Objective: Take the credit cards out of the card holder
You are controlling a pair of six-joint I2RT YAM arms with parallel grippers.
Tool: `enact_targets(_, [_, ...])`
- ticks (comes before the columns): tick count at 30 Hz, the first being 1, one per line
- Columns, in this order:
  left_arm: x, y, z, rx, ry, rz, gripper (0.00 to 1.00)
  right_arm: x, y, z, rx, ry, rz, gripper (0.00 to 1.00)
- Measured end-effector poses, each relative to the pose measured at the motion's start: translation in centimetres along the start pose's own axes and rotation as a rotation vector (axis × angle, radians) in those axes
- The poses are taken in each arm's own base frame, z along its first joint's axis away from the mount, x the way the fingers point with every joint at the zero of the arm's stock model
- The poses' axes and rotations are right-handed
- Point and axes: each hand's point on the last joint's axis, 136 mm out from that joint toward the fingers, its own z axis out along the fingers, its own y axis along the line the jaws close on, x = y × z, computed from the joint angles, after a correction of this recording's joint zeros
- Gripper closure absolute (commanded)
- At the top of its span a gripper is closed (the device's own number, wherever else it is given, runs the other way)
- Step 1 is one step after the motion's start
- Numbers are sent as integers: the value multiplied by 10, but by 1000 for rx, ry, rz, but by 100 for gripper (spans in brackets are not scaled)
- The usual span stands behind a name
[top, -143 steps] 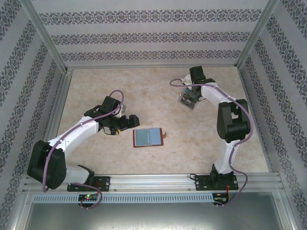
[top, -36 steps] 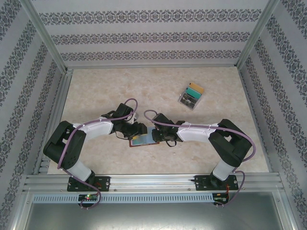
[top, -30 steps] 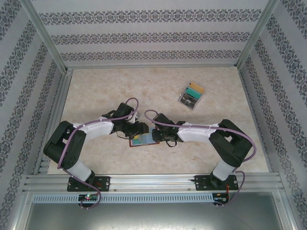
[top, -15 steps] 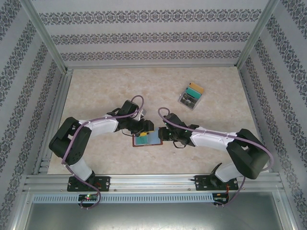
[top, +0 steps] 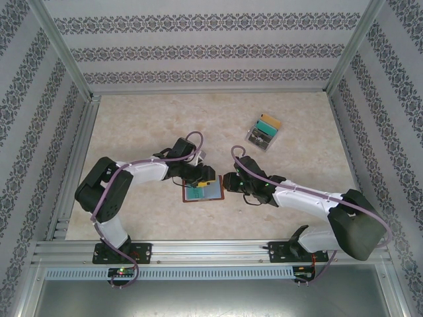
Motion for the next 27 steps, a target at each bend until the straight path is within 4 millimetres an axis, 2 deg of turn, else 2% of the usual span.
enact_targets(4, [-11,0,-19,-9,-64,-8,61,2,10,2,-22,17,-12,84])
enact_targets(7, [-21,1,-45,-10,-138,-12,61,1,28,6,-52,37,-33,83])
enact_targets(9, [-26,3,-54,-12,-168,-17,62,-2,43,9,-77,43,-44,82])
enact_targets(14, [-25,13,-53,-45,-171,-36,62,-5,60,13,-119,68,-50,77])
enact_targets(16, [-23,23,-56,-72,-177,-50,64,-4,65,20,-130,95,-52,76])
enact_targets(20, [-12,46,-67,-122,-186,-86,76,6,68,36,-137,155,-49,78])
enact_targets(22, [-6,55,-68,-141,-179,-101,86,14,67,45,-134,192,-46,79])
enact_targets(27, [10,76,-62,-175,-142,-137,89,30,62,63,-132,262,-22,81])
